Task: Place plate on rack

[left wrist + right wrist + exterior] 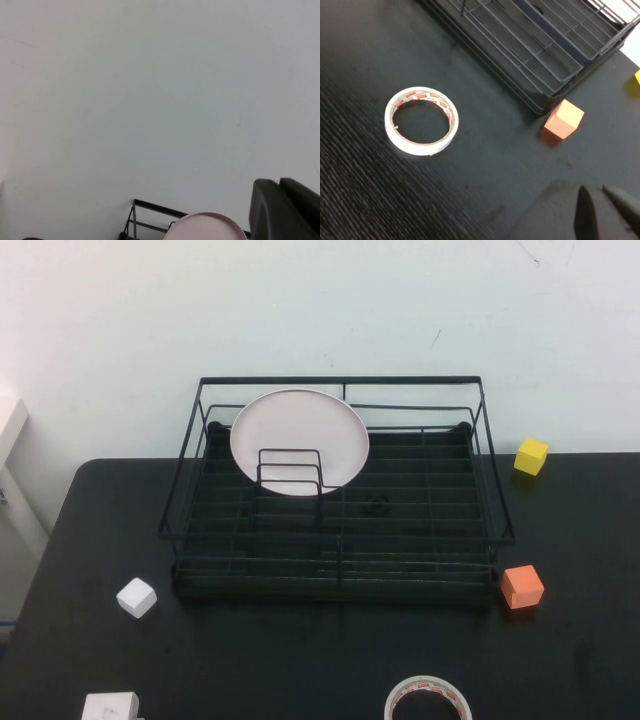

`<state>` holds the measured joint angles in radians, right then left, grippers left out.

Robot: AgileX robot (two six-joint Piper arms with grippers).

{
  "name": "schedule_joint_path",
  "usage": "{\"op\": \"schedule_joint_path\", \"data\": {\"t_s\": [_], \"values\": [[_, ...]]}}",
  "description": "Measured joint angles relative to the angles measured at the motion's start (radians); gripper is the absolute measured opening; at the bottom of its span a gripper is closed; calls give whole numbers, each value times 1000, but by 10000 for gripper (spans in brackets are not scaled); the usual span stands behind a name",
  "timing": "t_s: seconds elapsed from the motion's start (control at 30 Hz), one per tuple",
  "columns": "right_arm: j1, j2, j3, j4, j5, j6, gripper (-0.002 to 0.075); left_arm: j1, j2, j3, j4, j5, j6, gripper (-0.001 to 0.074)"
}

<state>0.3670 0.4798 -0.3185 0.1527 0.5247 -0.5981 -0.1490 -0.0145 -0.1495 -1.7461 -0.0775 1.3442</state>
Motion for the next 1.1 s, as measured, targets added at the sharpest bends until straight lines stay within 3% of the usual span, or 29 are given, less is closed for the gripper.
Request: {"op": "schedule_joint_path", "data": {"t_s": [0.57,0.9,1.0,1.1], "values": [[0,-2,0,1,2,2,-2,0,0,25,0,-23,-31,-1],[0,-2,0,2,2,2,-2,0,0,66,0,-14,273,-1],[0,-2,0,2,4,2,-2,0,0,96,16,-28,157,-1],[0,-2,0,2,4,2,-2,0,0,145,307,-57,-220,-1]]}}
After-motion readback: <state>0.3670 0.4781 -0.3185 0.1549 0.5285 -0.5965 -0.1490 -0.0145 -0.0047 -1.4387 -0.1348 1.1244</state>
